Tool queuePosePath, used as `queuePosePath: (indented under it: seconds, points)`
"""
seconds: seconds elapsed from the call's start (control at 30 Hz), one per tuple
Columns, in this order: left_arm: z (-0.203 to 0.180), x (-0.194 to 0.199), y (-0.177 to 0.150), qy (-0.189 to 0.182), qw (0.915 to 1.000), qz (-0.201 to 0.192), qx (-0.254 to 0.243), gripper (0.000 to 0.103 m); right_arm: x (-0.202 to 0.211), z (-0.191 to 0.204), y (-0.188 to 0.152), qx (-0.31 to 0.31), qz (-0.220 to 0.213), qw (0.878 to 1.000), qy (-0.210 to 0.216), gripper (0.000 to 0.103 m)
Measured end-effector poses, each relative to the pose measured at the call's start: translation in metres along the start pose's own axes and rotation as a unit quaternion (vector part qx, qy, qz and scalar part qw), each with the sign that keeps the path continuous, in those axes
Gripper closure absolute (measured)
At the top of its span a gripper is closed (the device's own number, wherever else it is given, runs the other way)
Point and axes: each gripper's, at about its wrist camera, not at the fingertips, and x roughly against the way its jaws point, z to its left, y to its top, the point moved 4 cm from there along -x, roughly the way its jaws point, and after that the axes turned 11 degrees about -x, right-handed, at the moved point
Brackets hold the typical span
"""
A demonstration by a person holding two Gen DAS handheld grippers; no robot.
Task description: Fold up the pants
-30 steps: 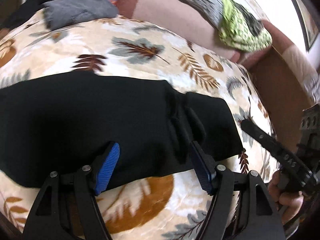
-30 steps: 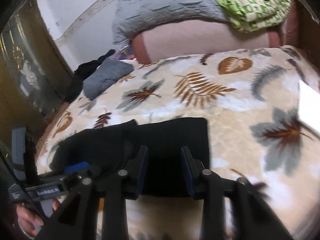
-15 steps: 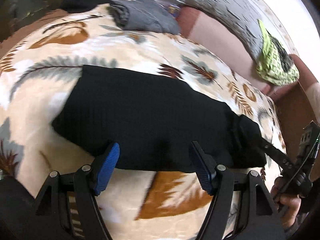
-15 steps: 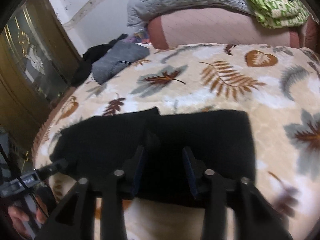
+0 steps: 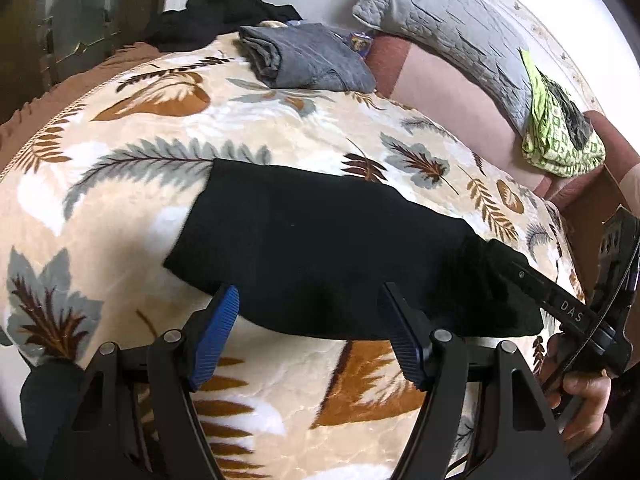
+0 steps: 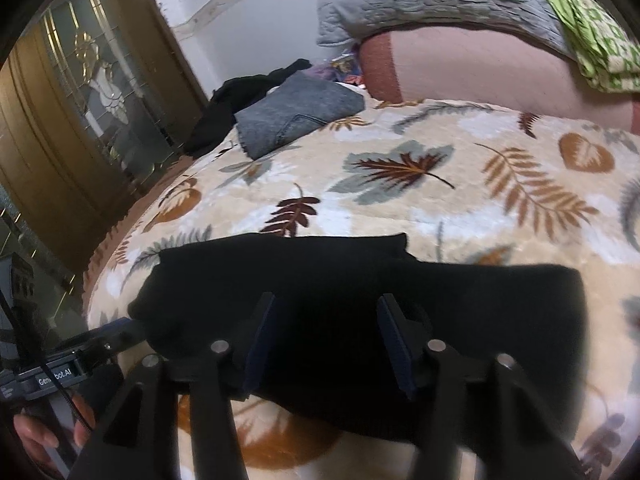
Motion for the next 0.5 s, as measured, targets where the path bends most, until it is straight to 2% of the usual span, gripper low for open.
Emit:
queuePosePath:
  seconds: [0.13, 0.37, 0.5]
  points:
    - [0.017, 0.002, -0.011, -0.002, 0.9989, 0.005, 0.046, 0.028, -0.008, 0.028, 0.002, 0.045, 0.007, 0.999, 0.029, 0.036]
    - [0.047, -0.001, -0.025, -0.003, 0.9934, 0.005, 0.114, 0.028, -0.041, 0.079, 0.004, 0.129, 0.036, 0.99, 0.052, 0.034]
    - [0.05, -0.008, -0.027, -0.004, 0.9925, 0.009, 0.122, 0.028, -0.066, 0.109, 0.009, 0.167, 0.058, 0.982, 0.062, 0.031]
